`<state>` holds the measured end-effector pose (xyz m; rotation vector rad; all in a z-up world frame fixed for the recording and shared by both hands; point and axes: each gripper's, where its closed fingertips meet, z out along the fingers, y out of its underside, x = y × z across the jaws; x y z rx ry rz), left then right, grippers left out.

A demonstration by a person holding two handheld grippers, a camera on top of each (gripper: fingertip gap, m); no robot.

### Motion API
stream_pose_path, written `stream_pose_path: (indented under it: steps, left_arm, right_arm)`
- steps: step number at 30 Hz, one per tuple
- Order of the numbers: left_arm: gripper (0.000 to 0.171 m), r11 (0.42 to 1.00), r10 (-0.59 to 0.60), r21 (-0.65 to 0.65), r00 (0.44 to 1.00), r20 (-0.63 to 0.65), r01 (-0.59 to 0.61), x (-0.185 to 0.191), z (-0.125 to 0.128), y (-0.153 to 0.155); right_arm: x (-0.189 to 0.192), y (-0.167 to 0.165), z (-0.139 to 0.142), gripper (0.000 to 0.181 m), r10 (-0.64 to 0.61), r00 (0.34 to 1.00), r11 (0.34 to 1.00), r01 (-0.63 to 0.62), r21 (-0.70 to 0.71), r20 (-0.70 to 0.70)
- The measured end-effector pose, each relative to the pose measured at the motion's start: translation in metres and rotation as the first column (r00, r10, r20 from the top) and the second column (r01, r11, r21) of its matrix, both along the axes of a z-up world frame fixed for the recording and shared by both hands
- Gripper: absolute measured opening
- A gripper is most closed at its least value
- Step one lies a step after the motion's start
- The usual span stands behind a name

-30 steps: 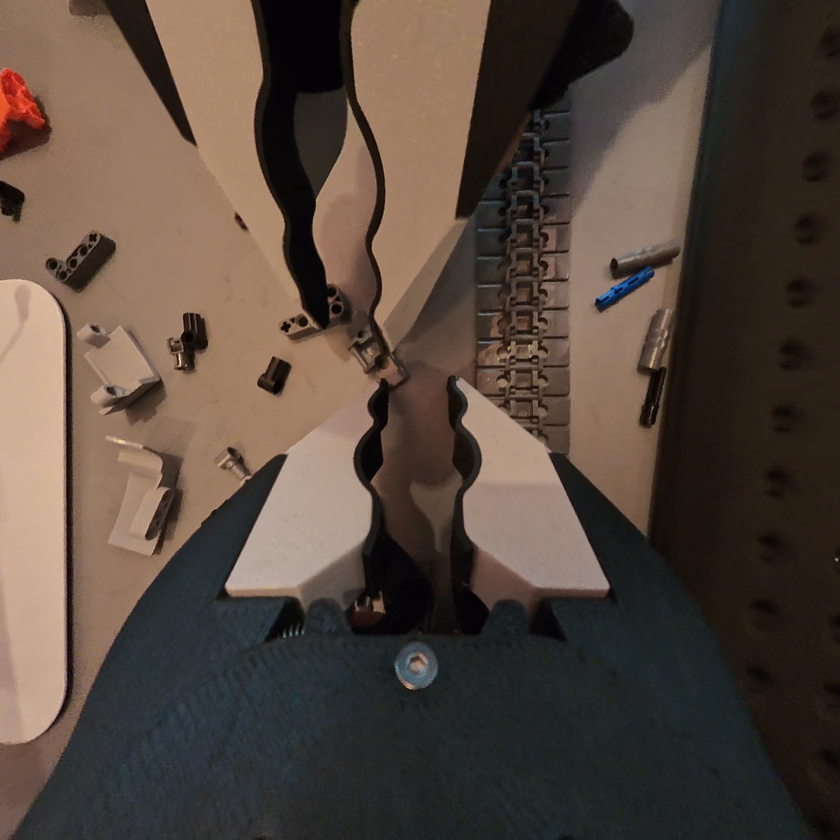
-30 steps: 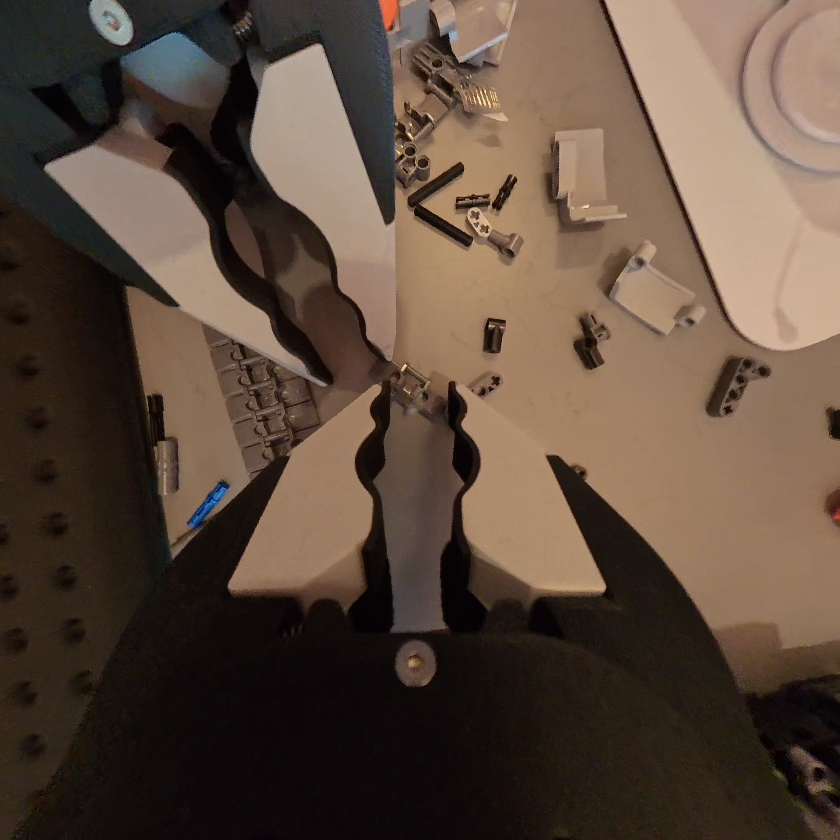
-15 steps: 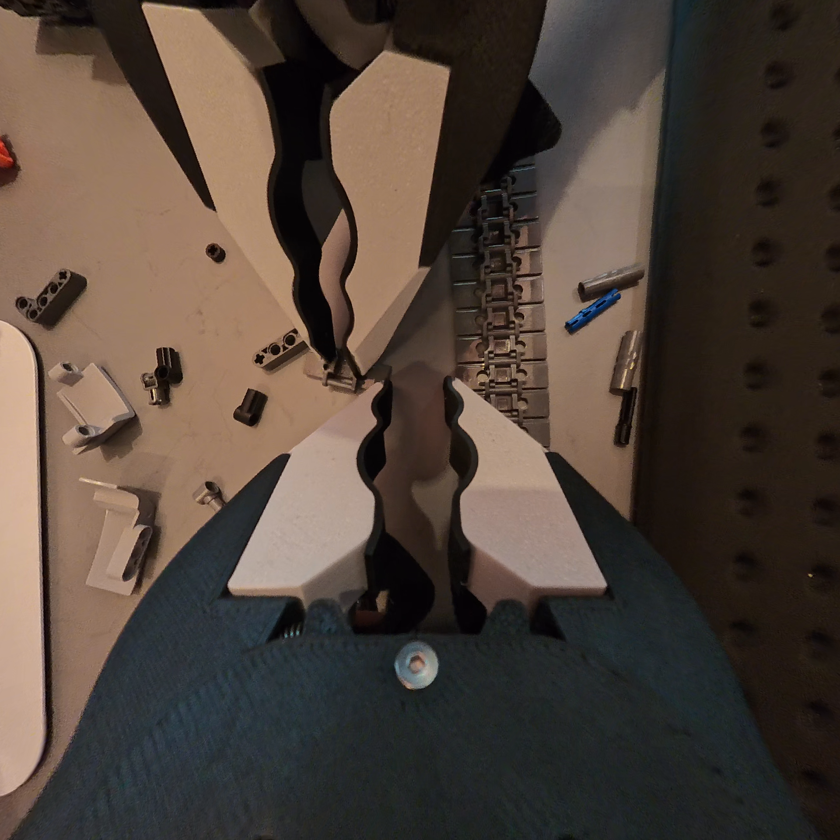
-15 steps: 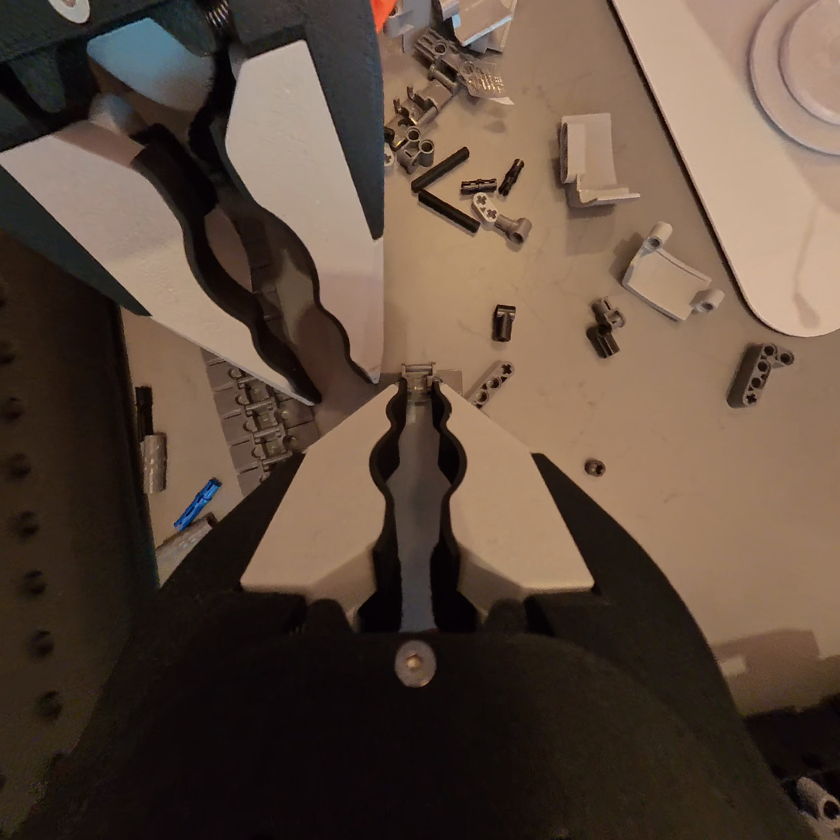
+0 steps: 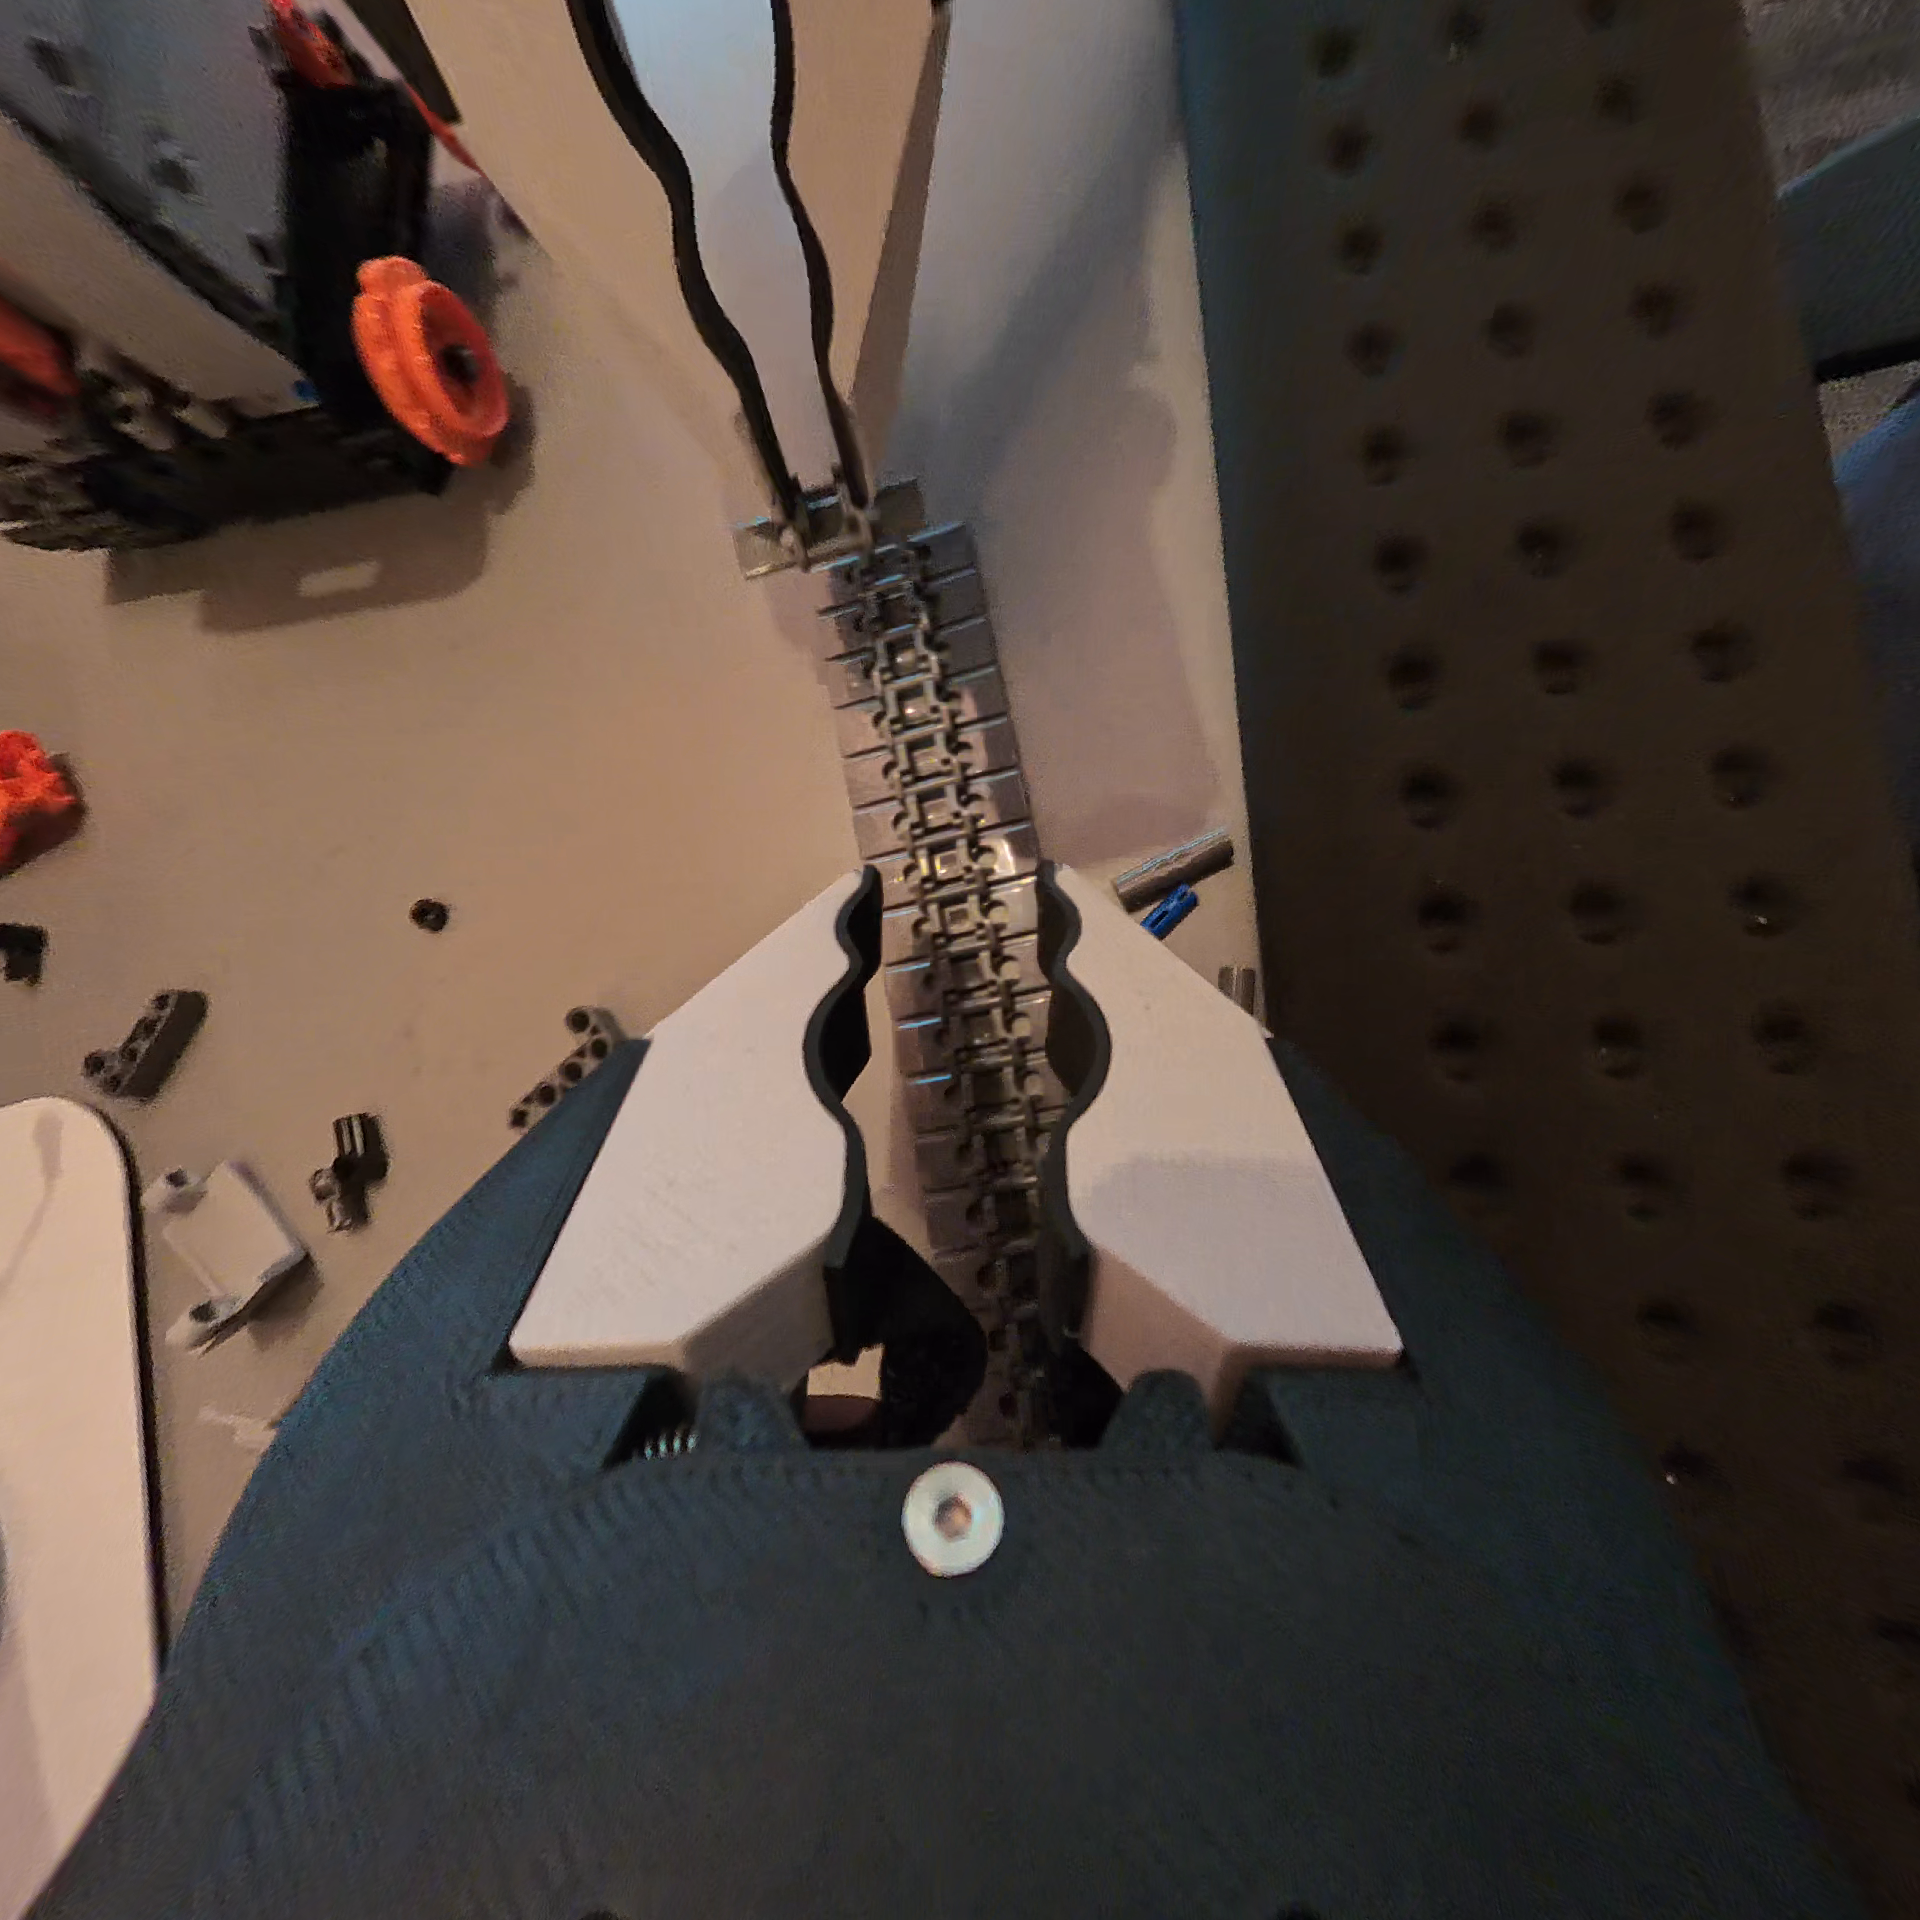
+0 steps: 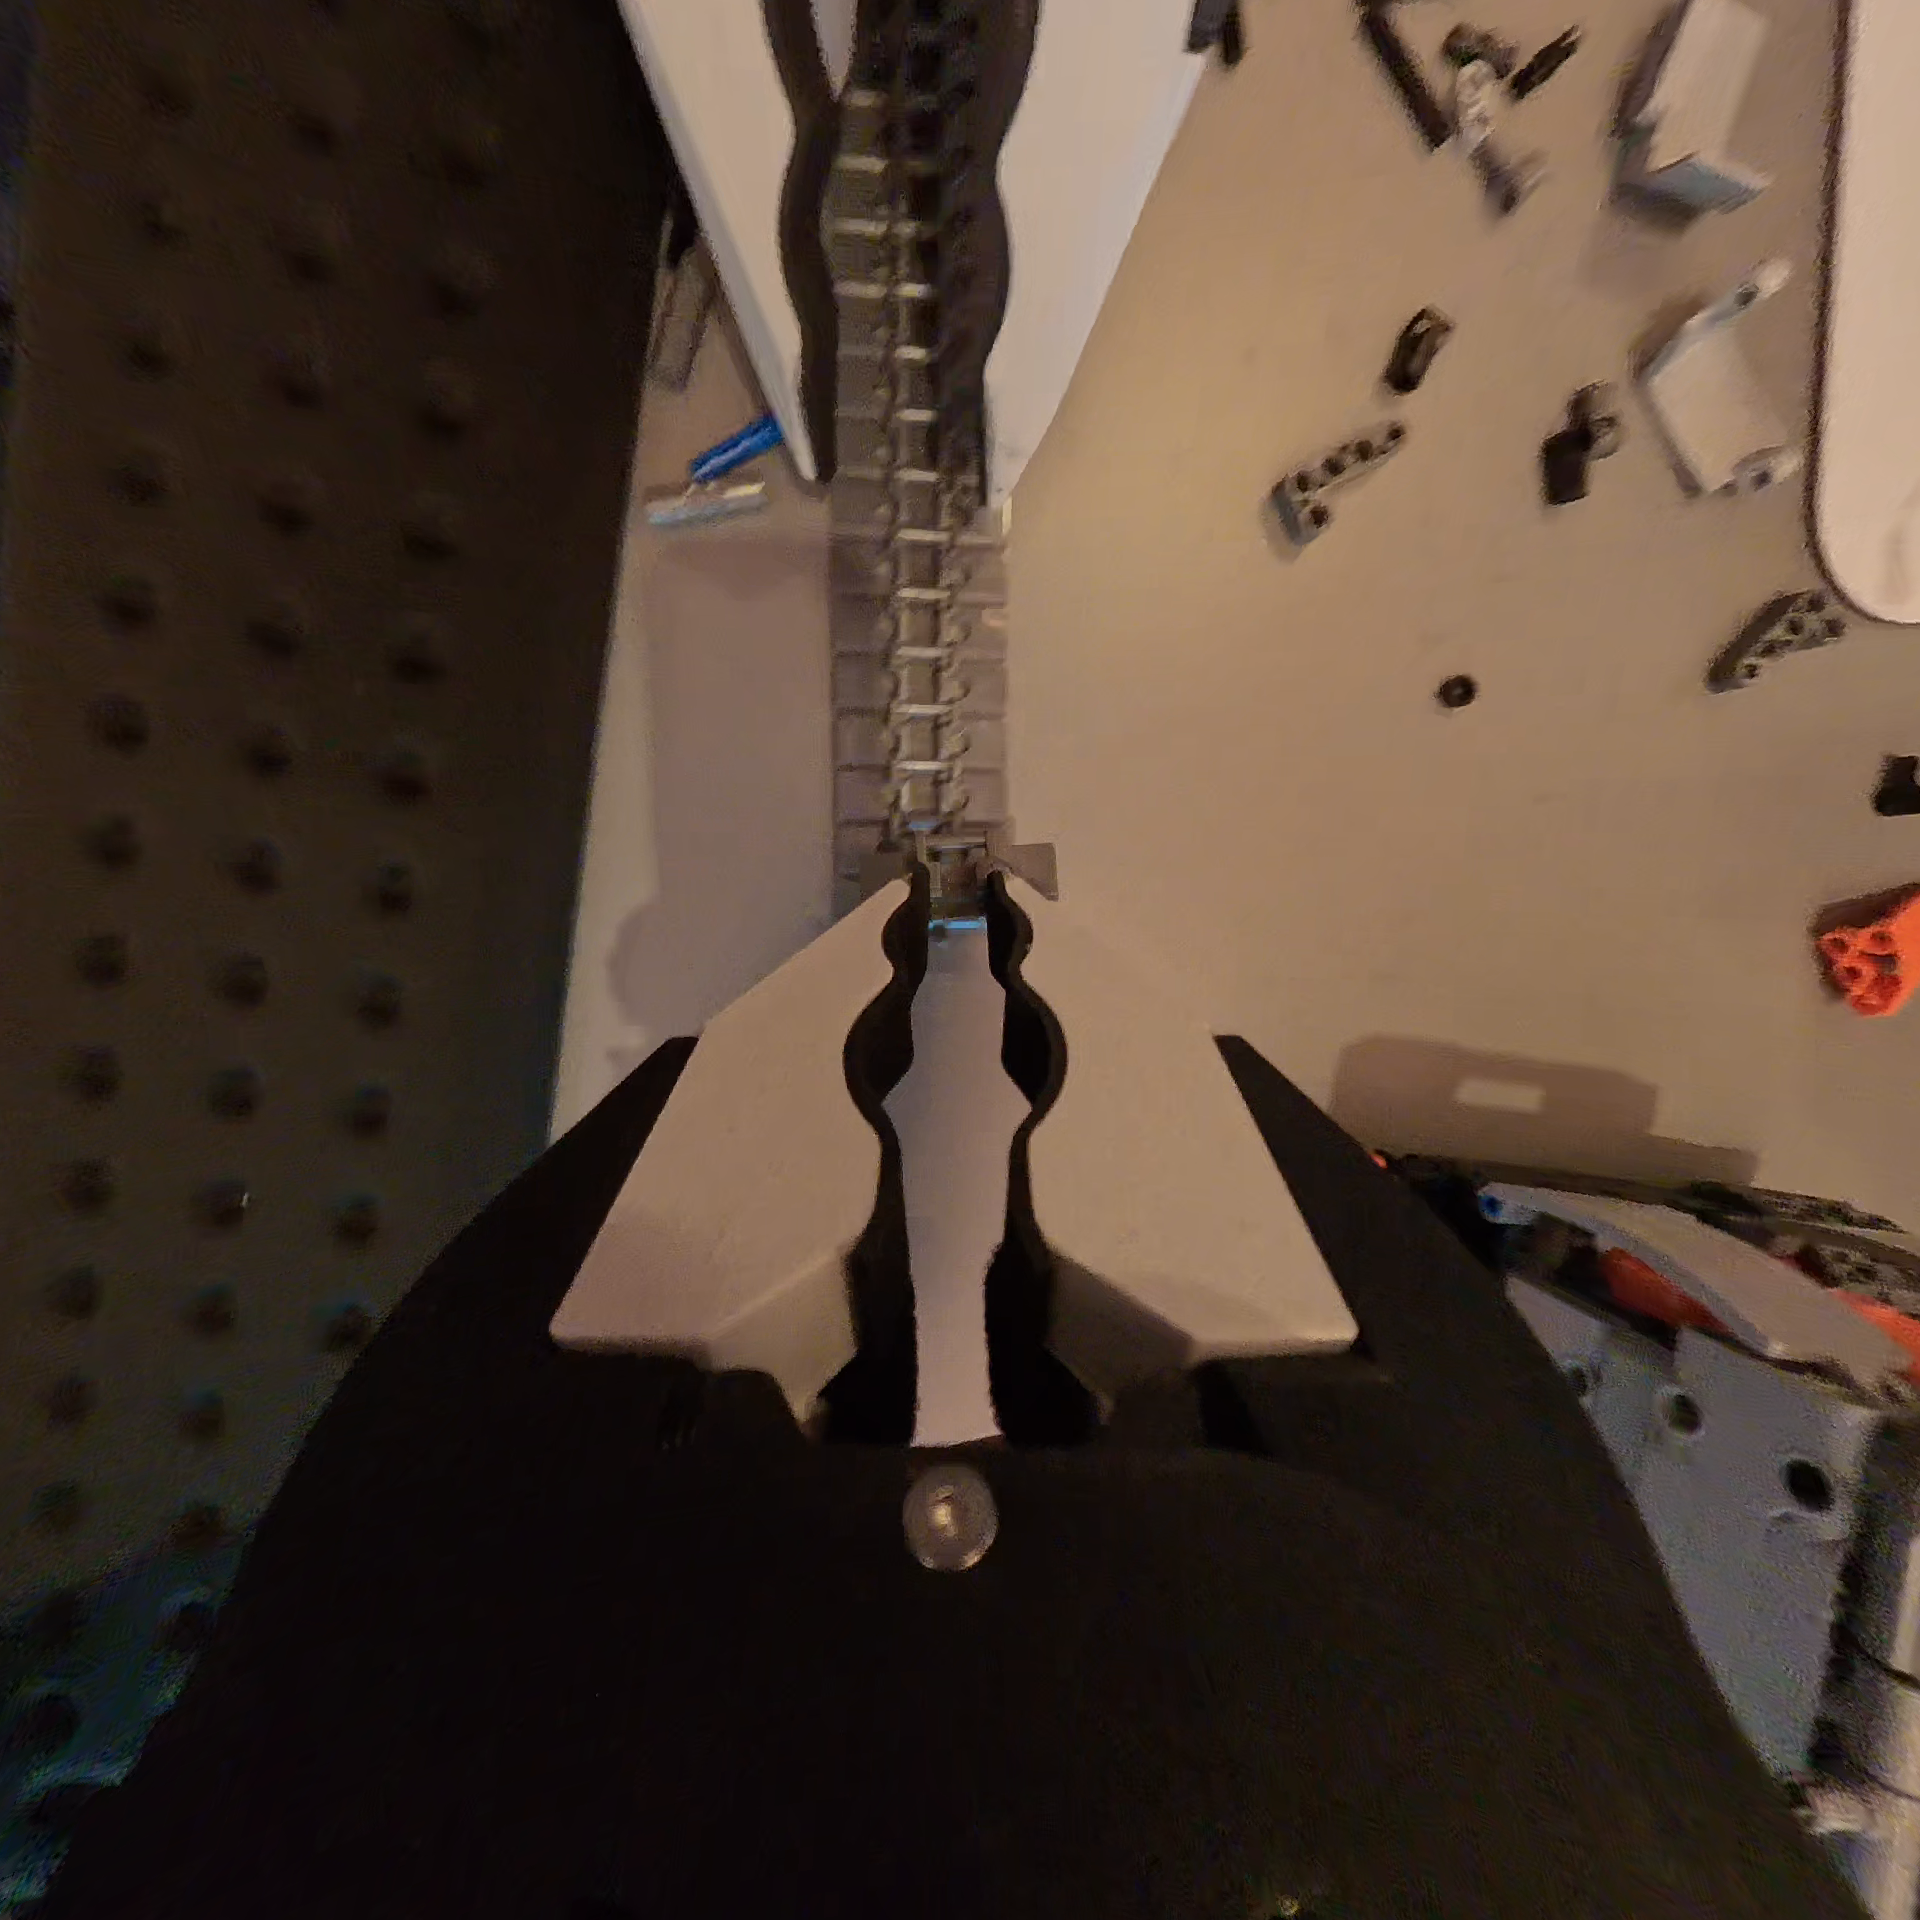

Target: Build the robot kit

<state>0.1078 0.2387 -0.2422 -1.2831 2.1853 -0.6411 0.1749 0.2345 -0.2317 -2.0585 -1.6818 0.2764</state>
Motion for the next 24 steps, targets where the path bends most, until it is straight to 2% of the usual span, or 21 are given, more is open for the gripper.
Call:
stream_pose_path:
  steps: [5,15,24]
  left_arm:
    - [0.028,1.0,-0.004,0.016,0.998,-0.058,0.005,-0.001,-0.016,0.0]
    - [0.03,1.0,-0.018,-0.014,0.997,-0.071,0.017,0.0,-0.018,-0.002]
    - [0.03,1.0,-0.019,-0.018,0.997,-0.072,0.017,0.0,-0.018,-0.002]
  right_arm:
    - [0.014,-0.014,-0.012,0.008,0.048,0.998,0.997,-0.045,-0.062,0.051]
    - [0.023,-0.009,-0.022,0.008,0.031,0.993,0.997,-0.023,-0.067,0.118]
    - [0.021,-0.01,-0.028,0.008,0.002,0.995,0.997,0.006,-0.077,0.1]
